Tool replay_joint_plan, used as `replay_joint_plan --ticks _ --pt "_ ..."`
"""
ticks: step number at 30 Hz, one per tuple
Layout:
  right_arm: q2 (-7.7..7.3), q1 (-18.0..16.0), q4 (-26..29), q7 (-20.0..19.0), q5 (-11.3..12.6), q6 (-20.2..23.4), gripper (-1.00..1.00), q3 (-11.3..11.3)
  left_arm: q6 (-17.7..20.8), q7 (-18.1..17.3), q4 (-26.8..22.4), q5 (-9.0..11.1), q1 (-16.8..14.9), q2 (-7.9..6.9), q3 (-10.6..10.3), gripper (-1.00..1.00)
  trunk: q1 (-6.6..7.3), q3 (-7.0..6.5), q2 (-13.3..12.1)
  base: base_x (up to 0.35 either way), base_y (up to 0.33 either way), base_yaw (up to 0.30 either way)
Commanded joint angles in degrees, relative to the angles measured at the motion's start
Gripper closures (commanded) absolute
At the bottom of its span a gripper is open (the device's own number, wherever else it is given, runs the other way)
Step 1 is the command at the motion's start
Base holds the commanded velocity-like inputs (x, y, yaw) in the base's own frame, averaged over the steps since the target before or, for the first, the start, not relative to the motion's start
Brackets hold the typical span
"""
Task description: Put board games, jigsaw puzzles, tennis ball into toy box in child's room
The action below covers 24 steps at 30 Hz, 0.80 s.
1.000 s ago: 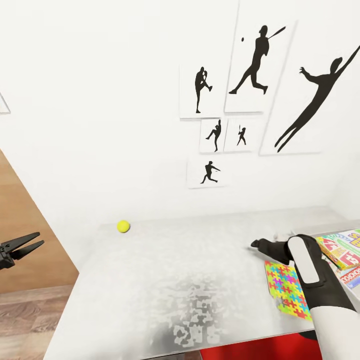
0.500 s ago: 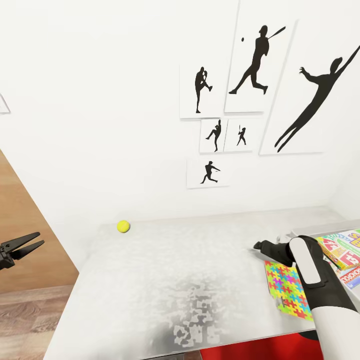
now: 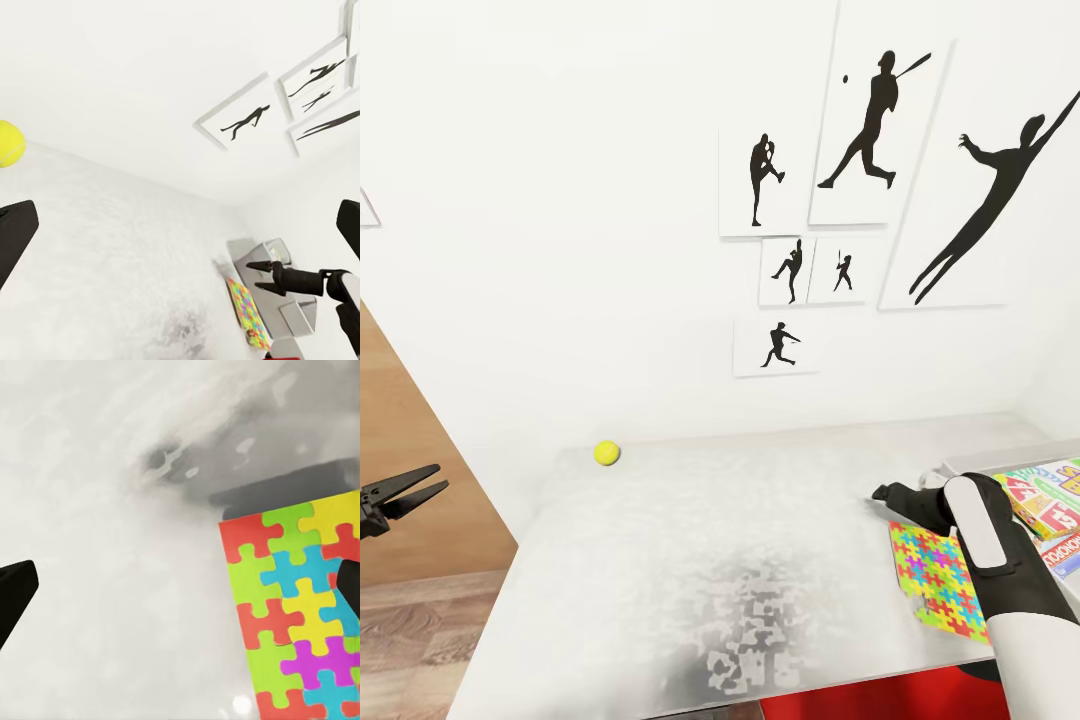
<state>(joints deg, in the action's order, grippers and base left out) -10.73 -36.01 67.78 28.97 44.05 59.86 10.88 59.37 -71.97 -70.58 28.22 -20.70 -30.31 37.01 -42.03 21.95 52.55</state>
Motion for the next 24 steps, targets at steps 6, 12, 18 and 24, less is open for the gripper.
replay_joint_plan --ticks 6,12,18,24 --pt "-0.06 -0.07 -1.13 0.56 0.60 0.14 -1.00 0.95 0.40 -0.10 0.00 0.08 -0.04 -0.01 0.02 -1.00 -0.01 0.07 0.05 0.000 0.000 0.000" --pt "-0.14 -0.10 -1.64 0.58 0.60 0.14 -1.00 1.47 0.40 -0.10 0.00 0.08 -0.04 -0.01 0.00 -1.00 -0.01 0.07 0.05 0.000 0.000 0.000" --pt "-0.16 -0.11 -1.74 0.63 0.60 0.14 -1.00 2.17 0.40 -0.10 0.00 0.08 -0.04 -0.01 0.00 -1.00 -0.01 0.07 0.05 0.000 0.000 0.000" --pt "-0.22 -0.11 -1.76 0.69 0.58 0.14 -1.00 3.31 0.40 -0.10 0.00 0.08 -0.04 -0.01 -0.01 -1.00 -0.01 0.07 0.05 0.000 0.000 0.000"
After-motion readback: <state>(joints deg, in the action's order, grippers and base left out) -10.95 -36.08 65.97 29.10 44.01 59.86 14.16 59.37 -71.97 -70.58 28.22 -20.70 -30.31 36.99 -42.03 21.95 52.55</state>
